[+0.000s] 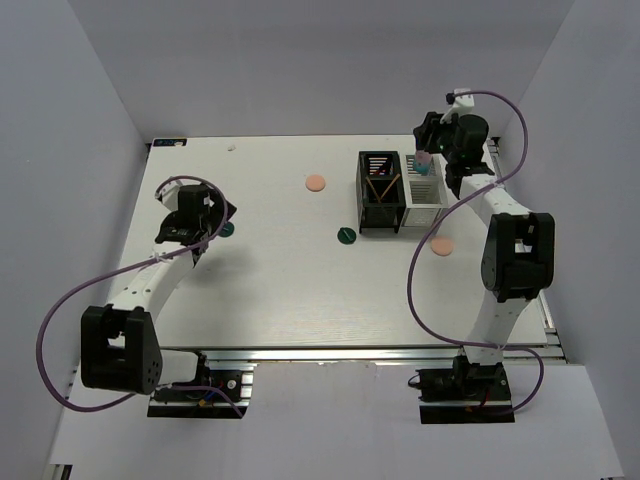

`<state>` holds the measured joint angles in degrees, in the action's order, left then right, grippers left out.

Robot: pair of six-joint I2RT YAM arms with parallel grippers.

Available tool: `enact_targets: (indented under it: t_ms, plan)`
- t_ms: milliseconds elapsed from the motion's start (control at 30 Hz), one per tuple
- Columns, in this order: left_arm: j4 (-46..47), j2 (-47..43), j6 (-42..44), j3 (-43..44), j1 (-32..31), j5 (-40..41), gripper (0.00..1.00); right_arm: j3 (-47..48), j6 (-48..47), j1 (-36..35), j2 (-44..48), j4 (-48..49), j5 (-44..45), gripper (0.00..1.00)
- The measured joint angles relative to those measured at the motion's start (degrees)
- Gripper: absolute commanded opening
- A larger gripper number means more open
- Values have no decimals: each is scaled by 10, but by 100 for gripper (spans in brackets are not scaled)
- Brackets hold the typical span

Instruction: Organize the makeup

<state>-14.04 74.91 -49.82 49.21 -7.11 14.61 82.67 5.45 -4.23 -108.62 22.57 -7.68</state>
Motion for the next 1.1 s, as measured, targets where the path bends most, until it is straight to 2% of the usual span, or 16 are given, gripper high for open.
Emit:
enact_targets:
  t_ms: [33,100,133,200,233,500,767,1033,1100]
  plan:
    - [-9,2,-6,1,2,5,96,-5,-1,0,-2,1,0,0]
    - [-29,13,-17,7,6,15,96,-19,-2,0,-3,4,0,20]
    - [-39,22,-21,13,9,18,96,-25,-2,0,-3,4,-1,36]
    - [-54,40,-27,23,13,23,96,-39,-2,0,-3,5,-4,47]
    - [-60,49,-29,28,15,24,96,-43,-2,0,-3,4,-6,57]
    - [-126,161,-45,116,29,33,82,-61,-9,0,-1,21,-28,85]
    - [-229,335,-44,275,30,48,75,-99,-10,12,51,29,-55,88]
    - [-287,422,-35,357,30,42,74,-189,-8,28,166,43,-77,88]
    - [-294,435,-30,370,30,40,69,-211,-4,30,193,46,-81,88]
